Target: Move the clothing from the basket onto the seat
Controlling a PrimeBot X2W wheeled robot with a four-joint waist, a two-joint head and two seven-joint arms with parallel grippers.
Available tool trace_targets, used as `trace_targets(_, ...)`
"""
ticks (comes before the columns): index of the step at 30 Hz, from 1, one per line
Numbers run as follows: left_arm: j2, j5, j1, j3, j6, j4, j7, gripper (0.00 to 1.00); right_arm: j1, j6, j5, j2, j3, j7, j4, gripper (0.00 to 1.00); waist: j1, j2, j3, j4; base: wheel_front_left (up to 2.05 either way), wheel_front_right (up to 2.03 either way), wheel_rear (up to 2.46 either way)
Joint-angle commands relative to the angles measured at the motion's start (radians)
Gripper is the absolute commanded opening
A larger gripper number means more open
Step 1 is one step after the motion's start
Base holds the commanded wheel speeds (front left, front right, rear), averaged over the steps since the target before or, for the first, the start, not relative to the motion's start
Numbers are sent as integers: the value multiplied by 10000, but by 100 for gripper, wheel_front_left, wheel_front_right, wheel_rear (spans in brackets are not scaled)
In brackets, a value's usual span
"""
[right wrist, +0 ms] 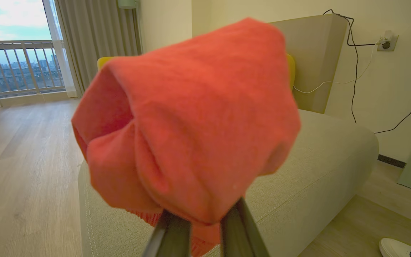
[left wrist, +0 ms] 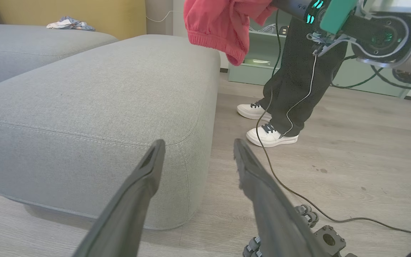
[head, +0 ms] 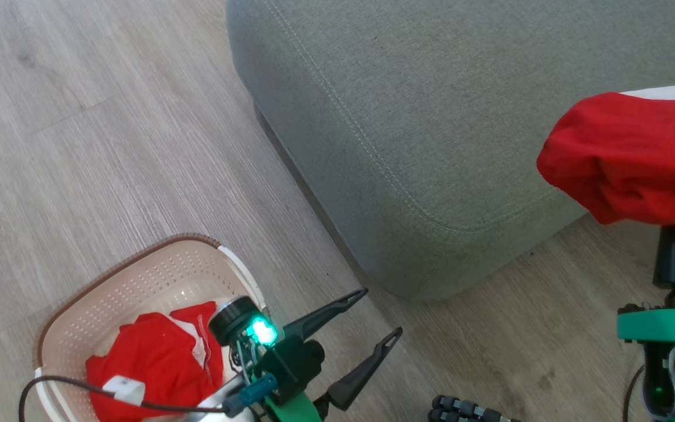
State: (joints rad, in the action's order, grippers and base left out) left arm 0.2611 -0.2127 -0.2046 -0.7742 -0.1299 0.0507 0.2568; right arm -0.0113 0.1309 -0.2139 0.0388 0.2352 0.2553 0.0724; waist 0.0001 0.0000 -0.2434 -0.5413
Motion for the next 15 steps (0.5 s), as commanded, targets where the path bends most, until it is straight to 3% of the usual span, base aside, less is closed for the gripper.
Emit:
trace_targets(1,93,-22,-327,293,-8,-323,49,100,-156,-2,-53,114,-91,65,405,0,-1,0,1,11,0,0,0)
trace_targets(8,187,12,-301,305,-8,-376,49,100,-781,-2,117,114,539,65,531,0,-1,0,-274,220,0,0,0)
trace_targets(15,933,50,-607,103,-8,-634,49,100,-2408,-2,176,114,1243,65,659,0,-1,0,-1458,522,0,0,0)
